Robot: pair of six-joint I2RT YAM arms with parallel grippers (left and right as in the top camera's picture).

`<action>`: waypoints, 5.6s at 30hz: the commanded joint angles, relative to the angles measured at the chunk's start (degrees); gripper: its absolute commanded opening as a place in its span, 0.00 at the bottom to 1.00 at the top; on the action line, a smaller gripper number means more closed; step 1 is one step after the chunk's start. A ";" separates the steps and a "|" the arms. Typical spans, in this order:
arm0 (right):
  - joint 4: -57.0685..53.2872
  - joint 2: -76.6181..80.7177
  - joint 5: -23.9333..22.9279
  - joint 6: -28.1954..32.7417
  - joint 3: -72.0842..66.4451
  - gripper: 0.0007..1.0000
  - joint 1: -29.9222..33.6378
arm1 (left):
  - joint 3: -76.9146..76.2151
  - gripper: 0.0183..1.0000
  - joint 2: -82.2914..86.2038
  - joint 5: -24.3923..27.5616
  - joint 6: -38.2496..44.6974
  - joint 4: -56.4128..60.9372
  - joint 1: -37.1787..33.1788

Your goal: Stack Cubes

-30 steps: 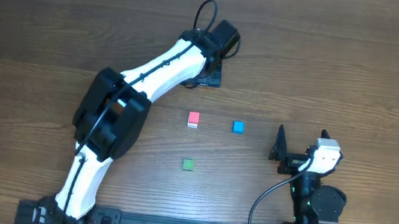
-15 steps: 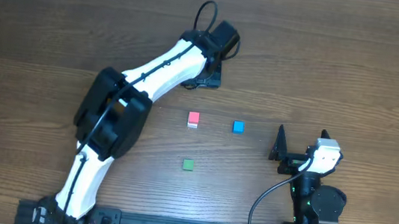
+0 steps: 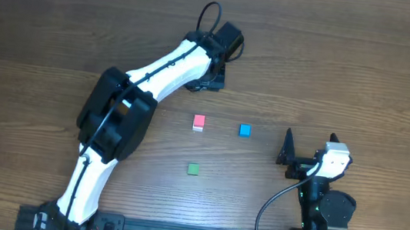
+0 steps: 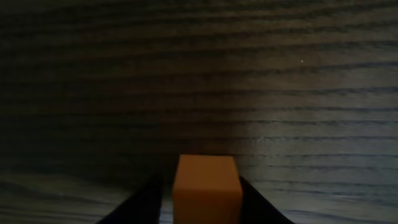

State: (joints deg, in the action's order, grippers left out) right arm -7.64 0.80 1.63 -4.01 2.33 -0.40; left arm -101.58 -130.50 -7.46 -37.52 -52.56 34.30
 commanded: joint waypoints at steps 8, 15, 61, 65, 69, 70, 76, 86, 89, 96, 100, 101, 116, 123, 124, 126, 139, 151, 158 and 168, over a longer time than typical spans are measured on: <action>0.20 -0.42 0.46 0.46 -0.52 0.99 0.42 | -0.42 0.22 -0.87 0.59 -0.22 -0.09 -0.31; 0.20 -0.42 0.46 0.46 -0.52 0.99 0.42 | -0.42 0.15 1.62 0.52 -0.46 -0.70 0.96; 0.20 -0.42 0.46 0.46 -0.52 0.99 0.42 | 24.87 0.14 24.48 -2.54 -14.40 1.95 11.72; 0.20 -0.42 0.46 0.46 -0.52 0.99 0.42 | 24.87 0.15 24.00 -2.03 -14.38 1.95 11.72; 0.20 -0.42 0.46 0.46 -0.52 0.99 0.42 | 24.87 0.15 23.63 -1.75 -14.40 1.95 11.72; 0.20 -0.42 0.46 0.46 -0.52 0.99 0.42 | 24.87 0.15 23.54 -1.66 -14.38 1.90 11.72; 0.20 -0.42 0.46 0.46 -0.52 0.99 0.42 | 24.87 0.15 23.12 -1.60 -14.43 1.53 11.72; 0.20 -0.42 0.46 0.46 -0.52 1.00 0.42 | 24.87 0.15 22.67 -1.64 -14.43 1.55 11.72; 0.20 -0.42 0.46 0.46 -0.52 0.99 0.42 | 24.87 0.15 22.67 -1.62 -14.47 1.53 11.72; 0.20 -0.42 0.46 0.46 -0.52 0.99 0.42 | 24.87 0.15 22.67 -2.08 -15.52 1.29 11.72; 0.20 -0.42 0.46 0.46 -0.52 0.99 0.42 | 24.87 0.15 22.67 -2.23 -15.50 1.09 11.72; 0.20 -0.42 0.46 0.46 -0.52 0.99 0.42 | 24.87 0.15 22.69 -2.25 -15.50 1.09 11.72; 0.20 -0.42 0.46 0.46 -0.52 0.99 0.42 | 24.87 0.41 22.69 -2.23 -15.50 1.11 11.72; 0.20 -0.42 0.46 0.46 -0.52 0.99 0.42 | 24.87 0.50 22.69 -2.32 -15.50 1.22 11.72; 0.20 -0.42 0.46 0.46 -0.52 0.99 0.42 | 24.87 0.54 22.69 -2.54 -15.50 1.42 11.72; 0.20 -0.42 0.46 0.46 -0.52 0.99 0.42 | 24.87 0.67 22.88 -3.30 -15.47 2.10 11.67; 0.20 -0.42 0.46 0.46 -0.52 0.99 0.42 | 24.87 1.00 35.80 -8.70 -8.07 10.84 -2.25; 0.20 -0.42 0.46 0.46 -0.52 0.99 0.42 | 37.00 1.00 66.71 -5.27 5.25 19.85 -20.83; 0.20 -0.42 0.46 0.46 -0.52 0.99 0.42 | 60.24 1.00 93.68 2.49 15.85 34.16 -27.02; 0.20 -0.42 0.46 0.46 -0.52 0.99 0.42 | 80.94 1.00 114.81 11.08 26.91 44.52 -30.10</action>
State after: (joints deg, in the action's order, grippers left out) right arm -7.64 0.80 1.63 -4.01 2.33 -0.38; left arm -24.14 -18.55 0.30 -15.79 -9.26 4.69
